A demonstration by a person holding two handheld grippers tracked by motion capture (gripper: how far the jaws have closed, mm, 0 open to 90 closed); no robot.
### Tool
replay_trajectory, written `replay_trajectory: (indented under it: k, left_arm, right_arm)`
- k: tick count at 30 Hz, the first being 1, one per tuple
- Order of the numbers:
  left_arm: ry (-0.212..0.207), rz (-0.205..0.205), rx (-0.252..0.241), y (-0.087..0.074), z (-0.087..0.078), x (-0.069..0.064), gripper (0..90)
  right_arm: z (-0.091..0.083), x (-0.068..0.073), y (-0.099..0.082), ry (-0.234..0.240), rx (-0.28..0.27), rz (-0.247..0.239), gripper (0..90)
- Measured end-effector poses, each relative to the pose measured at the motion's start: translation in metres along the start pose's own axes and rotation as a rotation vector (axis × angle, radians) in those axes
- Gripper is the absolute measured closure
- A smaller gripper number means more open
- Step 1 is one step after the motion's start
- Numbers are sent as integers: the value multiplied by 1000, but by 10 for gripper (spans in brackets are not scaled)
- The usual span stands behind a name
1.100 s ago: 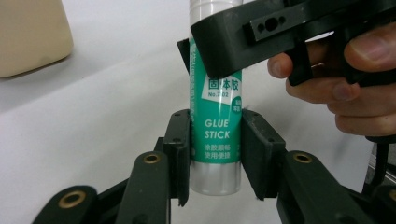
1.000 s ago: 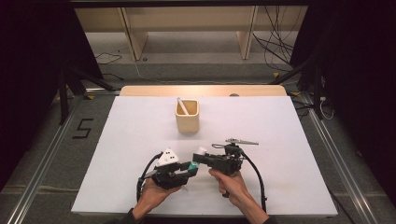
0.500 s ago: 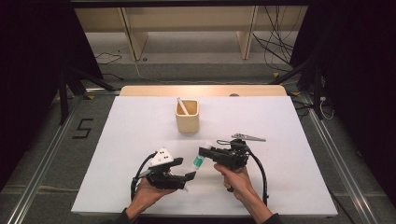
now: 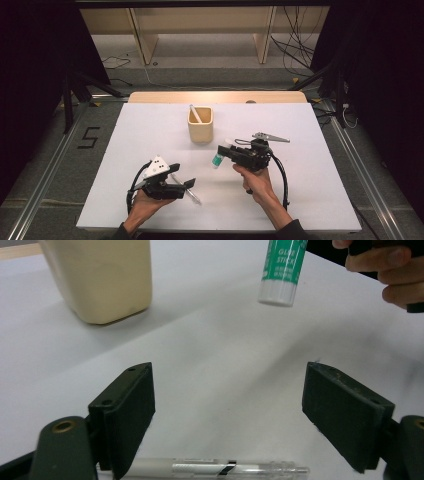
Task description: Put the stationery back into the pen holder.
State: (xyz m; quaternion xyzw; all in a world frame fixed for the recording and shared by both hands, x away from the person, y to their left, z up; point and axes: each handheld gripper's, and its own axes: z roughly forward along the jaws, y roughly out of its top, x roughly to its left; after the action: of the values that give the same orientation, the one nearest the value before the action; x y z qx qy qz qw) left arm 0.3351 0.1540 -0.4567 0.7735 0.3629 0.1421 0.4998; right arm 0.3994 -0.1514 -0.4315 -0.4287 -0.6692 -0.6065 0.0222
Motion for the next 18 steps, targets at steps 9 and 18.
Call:
replay_trajectory:
  k: [9,18]
  left_arm:
    - [37,-30,-18,-11,-10,10,207]
    - [86,-39,-48,-17,-20,18,202]
  right_arm:
    - [10,3,21,-26,-7,-49,656]
    - [26,6,45,-59,6,-106,656]
